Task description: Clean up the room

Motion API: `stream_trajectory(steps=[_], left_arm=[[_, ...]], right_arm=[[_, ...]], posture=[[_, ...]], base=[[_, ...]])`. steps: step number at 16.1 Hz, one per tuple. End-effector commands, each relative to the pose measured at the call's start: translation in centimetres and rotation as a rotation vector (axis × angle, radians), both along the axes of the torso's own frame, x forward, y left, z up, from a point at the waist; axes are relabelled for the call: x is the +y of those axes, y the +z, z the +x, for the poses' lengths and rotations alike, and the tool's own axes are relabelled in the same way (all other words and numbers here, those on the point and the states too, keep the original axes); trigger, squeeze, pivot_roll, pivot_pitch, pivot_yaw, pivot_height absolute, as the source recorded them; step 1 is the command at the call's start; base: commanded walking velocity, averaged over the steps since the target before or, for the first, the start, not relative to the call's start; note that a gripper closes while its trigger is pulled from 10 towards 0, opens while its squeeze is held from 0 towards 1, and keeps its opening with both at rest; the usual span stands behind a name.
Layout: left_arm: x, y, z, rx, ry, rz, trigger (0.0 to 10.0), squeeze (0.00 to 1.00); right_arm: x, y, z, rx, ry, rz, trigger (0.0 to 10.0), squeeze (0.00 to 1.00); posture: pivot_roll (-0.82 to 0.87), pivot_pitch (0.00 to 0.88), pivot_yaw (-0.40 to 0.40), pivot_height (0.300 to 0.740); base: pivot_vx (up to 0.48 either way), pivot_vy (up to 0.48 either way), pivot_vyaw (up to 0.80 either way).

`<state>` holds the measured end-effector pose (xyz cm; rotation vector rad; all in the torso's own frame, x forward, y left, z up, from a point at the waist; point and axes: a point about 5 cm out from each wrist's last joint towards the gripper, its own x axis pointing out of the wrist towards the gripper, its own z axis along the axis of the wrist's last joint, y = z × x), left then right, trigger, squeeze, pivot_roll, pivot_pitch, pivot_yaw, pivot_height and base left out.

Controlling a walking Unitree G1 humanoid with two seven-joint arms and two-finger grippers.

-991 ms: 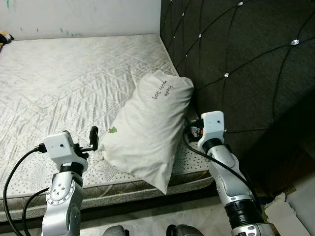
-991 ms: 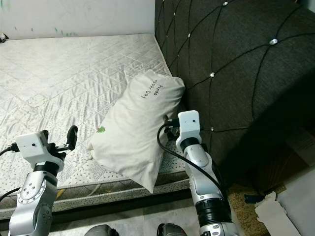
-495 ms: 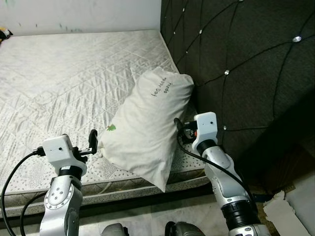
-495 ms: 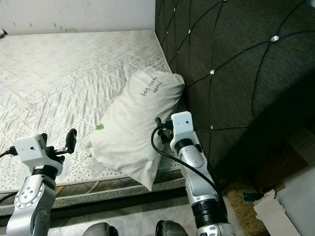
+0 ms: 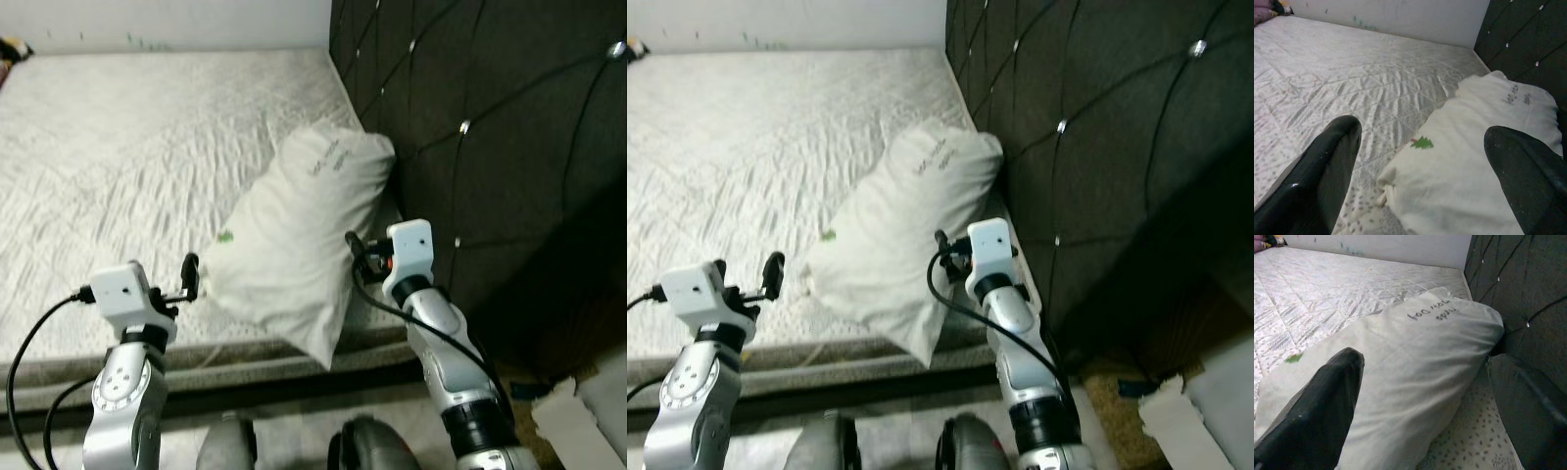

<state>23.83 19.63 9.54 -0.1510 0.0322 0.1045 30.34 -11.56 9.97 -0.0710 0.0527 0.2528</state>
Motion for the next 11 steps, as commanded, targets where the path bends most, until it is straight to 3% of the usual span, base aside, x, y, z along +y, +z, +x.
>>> stream_trajectory(steps=[1,11], left_arm=[[0.13,0.07,0.01,0.003,0.017,0.020,10.0,0.00],[0.98,-0.17,0.22,0.022,0.078,0.045,10.0,0.00]], right_arm=[[-0.11,-0.06,0.01,0.005,0.001,-0.003,10.0,0.00],[0.50,0.07,0.45,0.006,0.045,-0.007,10.0,0.00]], posture=[[0.08,0.083,0.001,0.655],[0.09,0.102,-0.010,0.655]], base=[[0.000,0.000,0.00],[0.000,0.000,0.00]])
